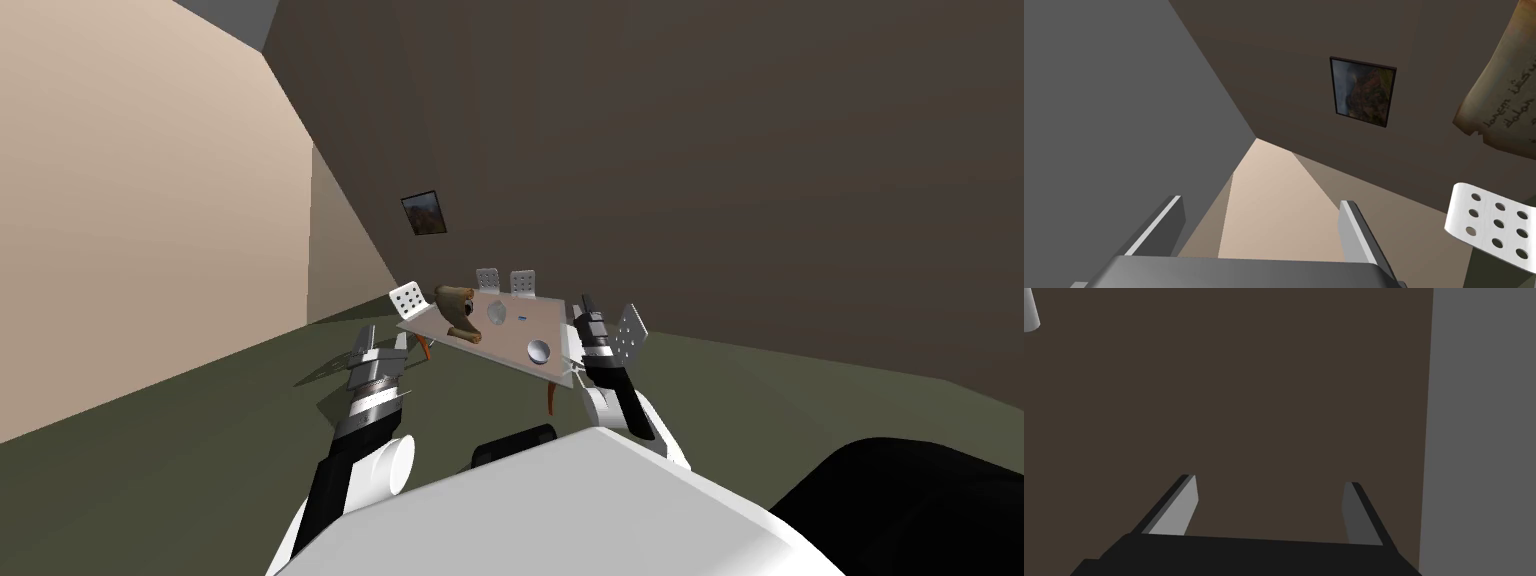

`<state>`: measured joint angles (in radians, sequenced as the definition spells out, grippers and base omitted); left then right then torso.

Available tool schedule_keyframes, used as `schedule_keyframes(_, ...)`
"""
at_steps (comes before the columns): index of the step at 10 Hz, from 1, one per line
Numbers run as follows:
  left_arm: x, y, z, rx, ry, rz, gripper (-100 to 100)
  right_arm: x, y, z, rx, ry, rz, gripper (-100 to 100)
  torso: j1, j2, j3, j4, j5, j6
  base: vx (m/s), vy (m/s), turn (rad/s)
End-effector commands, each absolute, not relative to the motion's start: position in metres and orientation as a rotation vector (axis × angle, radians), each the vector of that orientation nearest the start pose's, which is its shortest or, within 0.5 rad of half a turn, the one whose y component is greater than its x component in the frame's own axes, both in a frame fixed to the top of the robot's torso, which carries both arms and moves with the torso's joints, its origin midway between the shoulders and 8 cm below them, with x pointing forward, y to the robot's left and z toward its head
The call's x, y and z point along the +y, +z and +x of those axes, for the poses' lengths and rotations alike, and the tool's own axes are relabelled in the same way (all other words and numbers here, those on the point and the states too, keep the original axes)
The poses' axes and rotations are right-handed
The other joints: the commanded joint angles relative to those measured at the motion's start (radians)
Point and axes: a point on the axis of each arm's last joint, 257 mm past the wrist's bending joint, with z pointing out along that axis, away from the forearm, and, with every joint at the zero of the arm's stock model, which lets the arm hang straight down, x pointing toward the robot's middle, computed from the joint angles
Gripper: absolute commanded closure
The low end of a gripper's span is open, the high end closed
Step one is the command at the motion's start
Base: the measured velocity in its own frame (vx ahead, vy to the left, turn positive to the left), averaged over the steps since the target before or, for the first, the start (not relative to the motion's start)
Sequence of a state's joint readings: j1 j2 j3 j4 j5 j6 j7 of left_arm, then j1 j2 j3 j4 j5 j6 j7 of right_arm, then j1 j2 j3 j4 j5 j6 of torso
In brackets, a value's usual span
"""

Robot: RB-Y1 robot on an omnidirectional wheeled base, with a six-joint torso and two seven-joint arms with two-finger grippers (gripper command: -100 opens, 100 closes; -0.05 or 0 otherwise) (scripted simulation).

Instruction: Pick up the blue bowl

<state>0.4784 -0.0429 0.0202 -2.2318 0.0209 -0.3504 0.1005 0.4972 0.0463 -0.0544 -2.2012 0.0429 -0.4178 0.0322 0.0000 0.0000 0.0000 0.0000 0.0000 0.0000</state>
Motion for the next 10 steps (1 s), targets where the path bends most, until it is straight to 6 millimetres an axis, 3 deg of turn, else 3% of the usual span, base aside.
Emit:
schedule_keyframes(1, 0.297, -0.021, 0.375, 0.644, -1.351, -0.89, 0, -0.301, -0.032, 0.37, 0.752, 1.144, 0.753, -100, 0.0, 0.0, 0.0, 0.0, 0.0, 0.0, -0.002, 0.007, 0.035)
schedule_keyframes(5, 0.297, -0.021, 0.375, 0.644, -1.351, -0.89, 0, -0.284, -0.064, 0.387, 0.918, 1.086, 0.68, -100, 0.001, 0.0, 0.0, 0.0, 0.0, 0.0, -0.003, 0.021, 0.063)
schedule_keyframes(10, 0.297, -0.021, 0.375, 0.644, -1.351, -0.89, 0, -0.262, -0.132, 0.407, 1.173, 0.952, 0.564, -100, 0.002, 0.0, 0.0, 0.0, 0.001, 0.0, -0.007, 0.041, 0.105)
